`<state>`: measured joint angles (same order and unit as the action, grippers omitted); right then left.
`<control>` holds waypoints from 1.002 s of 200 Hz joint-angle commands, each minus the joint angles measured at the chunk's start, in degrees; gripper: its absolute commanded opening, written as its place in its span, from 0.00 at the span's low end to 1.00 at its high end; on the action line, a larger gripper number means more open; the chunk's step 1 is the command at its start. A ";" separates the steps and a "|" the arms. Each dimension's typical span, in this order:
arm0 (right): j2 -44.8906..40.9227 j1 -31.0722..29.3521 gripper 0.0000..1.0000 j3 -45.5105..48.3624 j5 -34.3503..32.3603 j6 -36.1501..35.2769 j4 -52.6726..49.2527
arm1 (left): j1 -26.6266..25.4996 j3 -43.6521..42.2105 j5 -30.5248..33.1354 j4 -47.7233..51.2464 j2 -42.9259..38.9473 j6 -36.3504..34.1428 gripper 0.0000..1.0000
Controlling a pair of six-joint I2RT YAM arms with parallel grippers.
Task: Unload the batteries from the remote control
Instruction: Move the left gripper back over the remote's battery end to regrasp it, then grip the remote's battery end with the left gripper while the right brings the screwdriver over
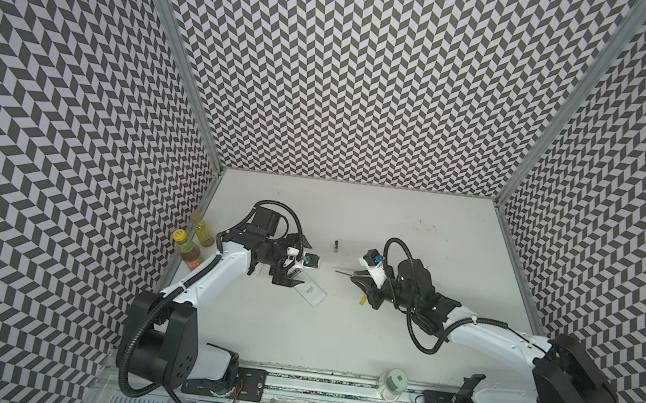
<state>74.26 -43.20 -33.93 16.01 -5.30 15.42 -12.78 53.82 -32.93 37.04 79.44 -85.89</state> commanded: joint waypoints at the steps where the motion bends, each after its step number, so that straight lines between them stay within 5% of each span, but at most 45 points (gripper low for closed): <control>1: -6.15 0.04 0.00 3.77 -3.11 2.97 0.87 | 0.03 0.56 3.58 2.86 1.64 -10.73 1.00; 52: -18.08 0.13 0.00 11.15 -7.59 6.47 -2.40 | 0.29 0.59 8.17 2.81 8.05 -14.56 0.99; 96: -25.55 0.22 0.00 14.48 -8.49 9.92 -3.95 | 0.78 8.00 9.33 10.99 18.75 -15.26 0.86; 200: -24.75 0.22 0.00 13.66 -8.26 9.60 -4.09 | 1.61 9.99 11.26 7.62 25.64 -16.54 0.84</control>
<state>49.01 -43.20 -19.25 8.12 4.14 9.21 -11.57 63.24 -21.96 45.19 103.53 -99.81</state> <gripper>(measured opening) 0.156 0.842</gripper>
